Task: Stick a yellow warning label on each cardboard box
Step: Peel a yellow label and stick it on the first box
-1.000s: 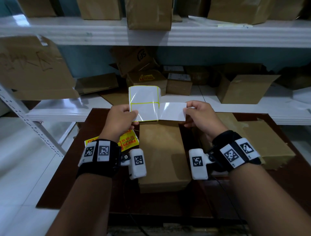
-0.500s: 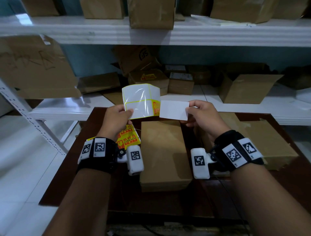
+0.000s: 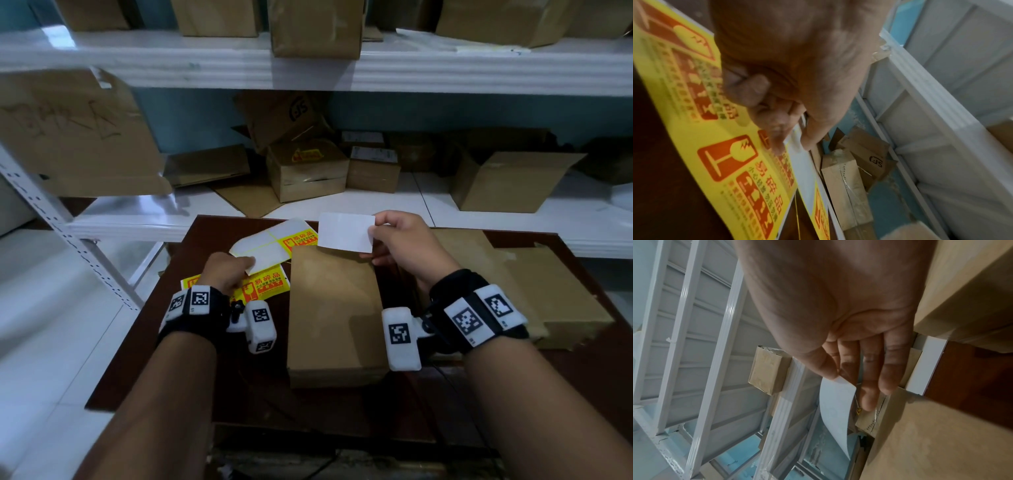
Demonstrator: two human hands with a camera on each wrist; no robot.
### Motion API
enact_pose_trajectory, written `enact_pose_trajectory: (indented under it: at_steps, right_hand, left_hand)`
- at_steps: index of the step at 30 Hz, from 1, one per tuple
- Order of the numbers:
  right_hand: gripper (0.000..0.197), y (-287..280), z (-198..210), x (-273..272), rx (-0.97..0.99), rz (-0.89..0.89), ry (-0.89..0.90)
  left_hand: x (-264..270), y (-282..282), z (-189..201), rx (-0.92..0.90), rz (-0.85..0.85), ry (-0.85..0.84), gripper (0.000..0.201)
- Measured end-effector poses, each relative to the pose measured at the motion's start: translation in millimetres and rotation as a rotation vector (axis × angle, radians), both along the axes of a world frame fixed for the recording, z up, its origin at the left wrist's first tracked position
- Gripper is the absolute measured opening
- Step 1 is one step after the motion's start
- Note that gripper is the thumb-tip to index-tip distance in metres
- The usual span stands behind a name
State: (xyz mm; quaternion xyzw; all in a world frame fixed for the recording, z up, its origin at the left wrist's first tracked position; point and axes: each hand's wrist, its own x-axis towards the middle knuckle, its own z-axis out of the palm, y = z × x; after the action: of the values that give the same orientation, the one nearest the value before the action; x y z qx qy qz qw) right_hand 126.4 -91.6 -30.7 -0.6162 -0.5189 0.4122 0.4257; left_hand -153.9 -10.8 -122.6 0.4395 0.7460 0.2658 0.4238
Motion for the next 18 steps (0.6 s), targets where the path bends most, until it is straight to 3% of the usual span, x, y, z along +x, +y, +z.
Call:
enact_pose_trajectory:
  at_steps: [6,7,12,14,18]
  right_hand:
    - [0.027,-1,-1,0,0.012,-0.011,-0.024]
    - [0.028,-1,0,-1,0.018,-0.015,-0.025]
    - [0.022,-2,4,-6,0.079,-0.022,-0.059]
    - [0.010,-2,4,-8,0.103,-0.017,-0.042]
    - [0.005,2,0,-9,0.128,0.002,-0.012]
  left_hand:
    - [-10,-7,29,0.092,-0.162,0.375,0.036]
    - [-8,-11,39,0.164,-0.169,0.365,0.030]
    - [37,-46,94,0.532,-0.304,-0.031,0.013]
    - [60,-58,106,0.532,-0.427,-0.115,0.010]
    - [87,-66,105,0.504,-0.529,-0.174,0.012]
